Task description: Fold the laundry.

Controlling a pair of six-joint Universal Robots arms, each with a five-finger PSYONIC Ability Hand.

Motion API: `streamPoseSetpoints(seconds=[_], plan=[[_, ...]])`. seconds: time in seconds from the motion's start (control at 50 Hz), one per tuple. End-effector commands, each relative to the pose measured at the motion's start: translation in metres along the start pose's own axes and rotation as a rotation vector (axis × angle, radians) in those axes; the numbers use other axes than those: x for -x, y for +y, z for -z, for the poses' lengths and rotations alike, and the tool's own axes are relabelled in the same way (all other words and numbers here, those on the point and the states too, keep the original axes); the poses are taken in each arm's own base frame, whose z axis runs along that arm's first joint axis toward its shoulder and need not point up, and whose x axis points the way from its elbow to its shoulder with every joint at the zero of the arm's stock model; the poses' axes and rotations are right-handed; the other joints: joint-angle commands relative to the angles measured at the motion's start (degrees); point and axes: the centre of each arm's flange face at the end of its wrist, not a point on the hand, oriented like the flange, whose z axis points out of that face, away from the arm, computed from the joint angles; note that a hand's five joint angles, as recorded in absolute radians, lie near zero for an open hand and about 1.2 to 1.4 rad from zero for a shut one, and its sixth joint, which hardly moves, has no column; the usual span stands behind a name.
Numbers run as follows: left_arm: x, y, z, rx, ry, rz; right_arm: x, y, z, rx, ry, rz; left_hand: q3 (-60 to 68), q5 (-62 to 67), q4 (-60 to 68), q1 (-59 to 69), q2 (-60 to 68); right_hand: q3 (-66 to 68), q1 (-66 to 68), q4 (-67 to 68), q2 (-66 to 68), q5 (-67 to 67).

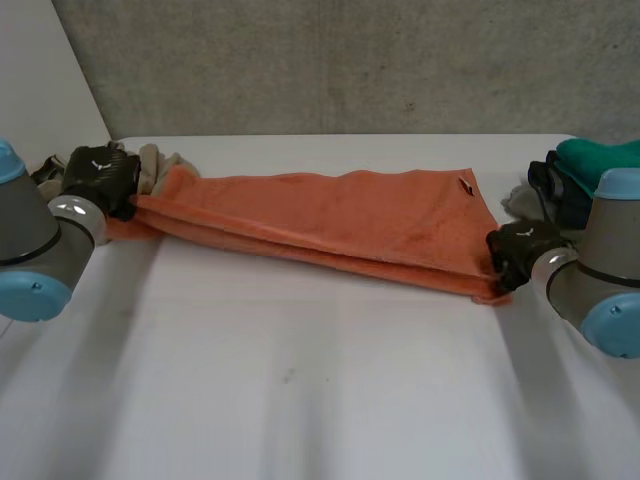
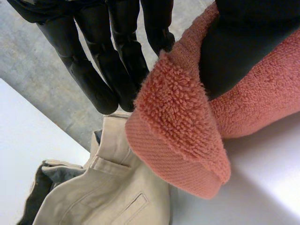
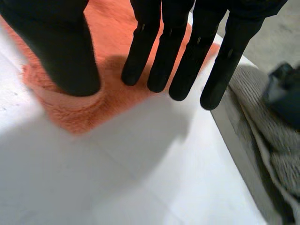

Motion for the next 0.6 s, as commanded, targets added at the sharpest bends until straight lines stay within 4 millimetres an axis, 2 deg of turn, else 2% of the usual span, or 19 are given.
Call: streamPoseSetpoints(seconds=[0.02,0.04,0.06,0.1,0.18,0.24,0.26,0.32,0.34,0.4,0.42,0.48,0.52,0.6], plan=[[0.001,0.001,0.005,0.011,-0.001,0.003,-0.010,0.004,0.007,0.075,0.038,-0.159,11.82,13.29,11.49,15.06,11.34,5.77,5.78,5.35,6.03,5.90],[0.000,0.001,0.006,0.015,0.002,0.003,-0.011,0.004,0.008,0.082,0.037,-0.170,11.82,13.29,11.49,15.06,11.34,13.12,13.13,12.71,13.38,13.26],[-0.001,0.000,0.009,0.018,0.005,0.004,-0.013,0.005,0.011,0.098,0.030,-0.195,11.82,13.29,11.49,15.06,11.34,31.03,31.05,30.62,31.29,31.17],[-0.002,-0.001,0.014,0.027,0.012,0.000,-0.014,0.004,0.016,0.111,0.015,-0.218,11.82,13.29,11.49,15.06,11.34,31.21,31.23,30.80,31.48,31.35],[-0.005,-0.002,0.037,0.099,0.052,-0.015,-0.016,-0.006,0.031,0.086,-0.041,-0.221,11.82,13.29,11.49,15.06,11.34,31.21,31.23,30.80,31.48,31.35],[-0.005,-0.001,0.053,0.162,0.085,-0.043,-0.024,-0.020,0.050,0.041,-0.079,-0.147,11.82,13.29,11.49,15.06,11.34,31.21,31.23,30.80,31.48,31.35],[-0.004,0.001,0.065,0.214,0.110,-0.066,-0.025,-0.021,0.062,0.062,-0.111,-0.077,11.82,13.29,11.49,15.06,11.34,31.21,31.23,30.80,31.48,31.35],[0.002,0.007,0.084,0.305,0.149,-0.116,-0.029,-0.018,0.080,0.118,-0.154,0.048,11.82,13.29,11.49,15.06,11.34,31.21,31.23,30.80,31.48,31.35],[0.004,0.011,0.096,0.359,0.183,-0.145,-0.031,-0.014,0.092,0.168,-0.187,0.136,11.82,13.29,11.49,15.06,11.34,31.21,31.23,30.80,31.48,31.35],[0.006,0.021,0.114,0.441,0.260,-0.197,-0.031,-0.004,0.113,0.277,-0.267,0.289,11.82,13.29,11.49,15.06,11.34,31.21,31.23,30.80,31.48,31.35],[0.006,0.027,0.125,0.487,0.310,-0.219,-0.033,0.003,0.128,0.349,-0.324,0.394,11.82,13.29,11.49,15.06,11.34,31.21,31.23,30.80,31.48,31.35],[0.006,0.038,0.141,0.552,0.413,-0.251,-0.039,0.018,0.151,0.463,-0.425,0.570,11.82,13.29,11.49,15.06,11.34,31.21,31.23,30.80,31.48,31.35],[0.004,0.042,0.148,0.568,0.470,-0.273,-0.042,0.021,0.150,0.461,-0.399,0.623,11.82,13.29,11.49,15.06,11.34,31.21,31.23,30.80,31.48,31.35],[-0.001,0.038,0.143,0.536,0.493,-0.292,-0.040,0.017,0.139,0.388,-0.304,0.636,11.82,13.29,11.49,15.06,11.34,31.21,31.23,30.80,31.48,31.35]])
